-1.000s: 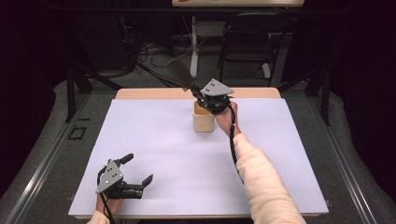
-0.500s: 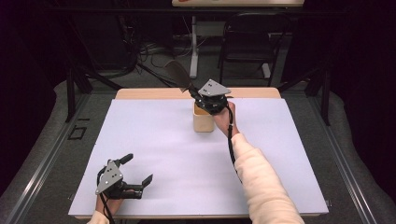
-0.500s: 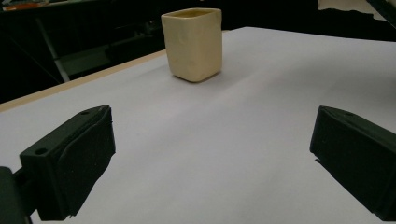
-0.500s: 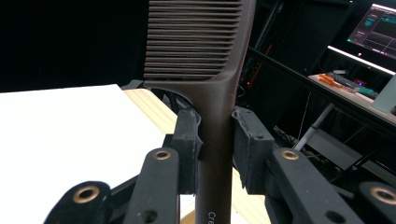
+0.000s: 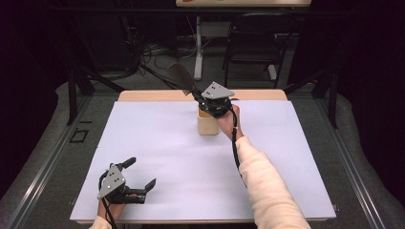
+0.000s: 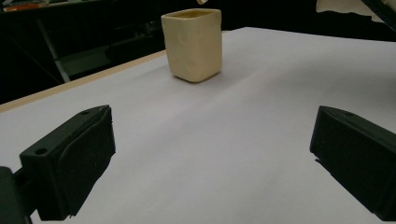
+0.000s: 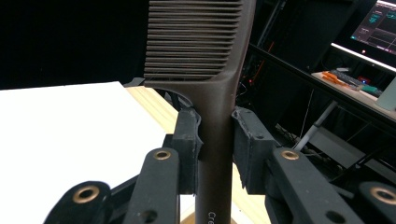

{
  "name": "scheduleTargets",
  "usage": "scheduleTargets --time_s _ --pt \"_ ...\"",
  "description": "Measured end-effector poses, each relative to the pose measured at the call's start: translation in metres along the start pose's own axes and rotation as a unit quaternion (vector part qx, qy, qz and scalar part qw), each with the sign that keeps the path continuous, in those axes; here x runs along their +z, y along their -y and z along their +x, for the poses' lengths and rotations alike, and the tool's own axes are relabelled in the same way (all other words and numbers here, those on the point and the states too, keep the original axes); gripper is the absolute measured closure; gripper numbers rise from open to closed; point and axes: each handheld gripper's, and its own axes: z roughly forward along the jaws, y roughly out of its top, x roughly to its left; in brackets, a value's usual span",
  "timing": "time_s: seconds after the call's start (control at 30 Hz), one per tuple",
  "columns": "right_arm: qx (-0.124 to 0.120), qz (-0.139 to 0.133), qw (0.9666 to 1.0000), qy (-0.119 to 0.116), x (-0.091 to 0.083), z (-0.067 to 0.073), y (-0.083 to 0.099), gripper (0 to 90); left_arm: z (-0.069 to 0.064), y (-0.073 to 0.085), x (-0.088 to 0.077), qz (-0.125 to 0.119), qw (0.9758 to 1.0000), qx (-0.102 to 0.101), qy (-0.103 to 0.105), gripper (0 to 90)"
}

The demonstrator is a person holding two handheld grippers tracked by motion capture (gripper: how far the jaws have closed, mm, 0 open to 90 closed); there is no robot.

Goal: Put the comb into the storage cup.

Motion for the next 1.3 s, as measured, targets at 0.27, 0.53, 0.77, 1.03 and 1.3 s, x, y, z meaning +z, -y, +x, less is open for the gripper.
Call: scheduleTargets --time_s 0.27,0.53,0.77,1.03,1.3 --pt "0.003 0.004 1.0000 0.001 0.001 -0.002 0.003 72.4 0.000 0.000 0.000 0.000 1.0000 -0.001 0.000 0.1" --pt "0.005 0.010 0.9999 0.002 0.002 -0.005 0.007 72.4 0.001 0.001 0.000 0.000 1.0000 -0.004 0.001 0.1" --pt "0.009 0.013 0.9999 0.002 0.003 -0.006 0.009 72.4 0.001 0.001 0.001 0.000 1.0000 -0.004 0.001 0.1" --pt "0.006 0.017 0.9998 0.000 0.005 -0.006 0.010 72.4 0.001 0.001 0.000 0.000 1.0000 -0.005 0.001 0.1" --pt "0.018 0.023 0.9996 -0.001 0.007 -0.007 0.013 72.4 0.001 0.001 0.000 0.001 1.0000 -0.005 0.000 0.1"
